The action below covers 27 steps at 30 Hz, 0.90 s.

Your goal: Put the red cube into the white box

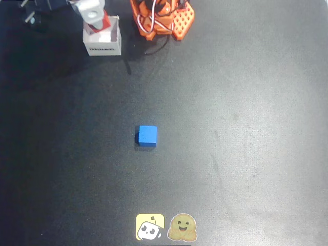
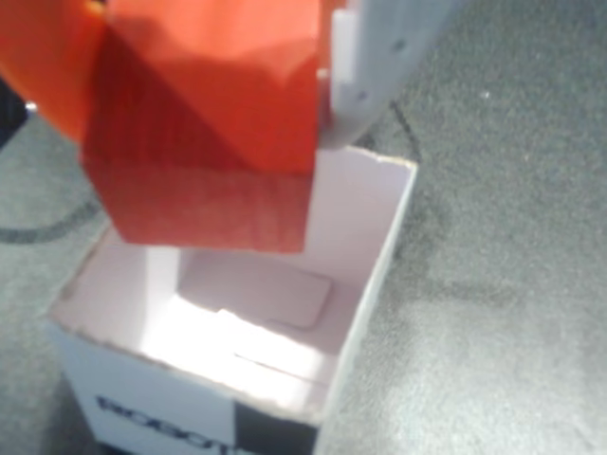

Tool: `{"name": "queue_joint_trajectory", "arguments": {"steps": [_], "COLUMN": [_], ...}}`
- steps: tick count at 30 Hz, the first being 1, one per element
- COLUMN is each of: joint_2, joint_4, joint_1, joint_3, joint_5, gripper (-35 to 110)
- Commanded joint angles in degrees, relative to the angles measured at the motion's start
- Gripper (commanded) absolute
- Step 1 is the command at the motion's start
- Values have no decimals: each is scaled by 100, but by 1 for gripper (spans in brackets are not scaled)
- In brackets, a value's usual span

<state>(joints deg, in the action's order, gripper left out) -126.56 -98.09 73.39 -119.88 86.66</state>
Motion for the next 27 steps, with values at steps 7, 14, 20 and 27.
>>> {"name": "queue_joint_trajectory", "arguments": {"steps": [7, 14, 20, 27], "joint_2": [53, 299, 316, -35], "joint_4": [-422, -396, -387, -378], "joint_1": [-193, -299, -316, -527], "joint_3": [237, 360, 404, 571], "joint_5": [35, 26, 26, -290], "gripper": [13, 23, 26, 0]}}
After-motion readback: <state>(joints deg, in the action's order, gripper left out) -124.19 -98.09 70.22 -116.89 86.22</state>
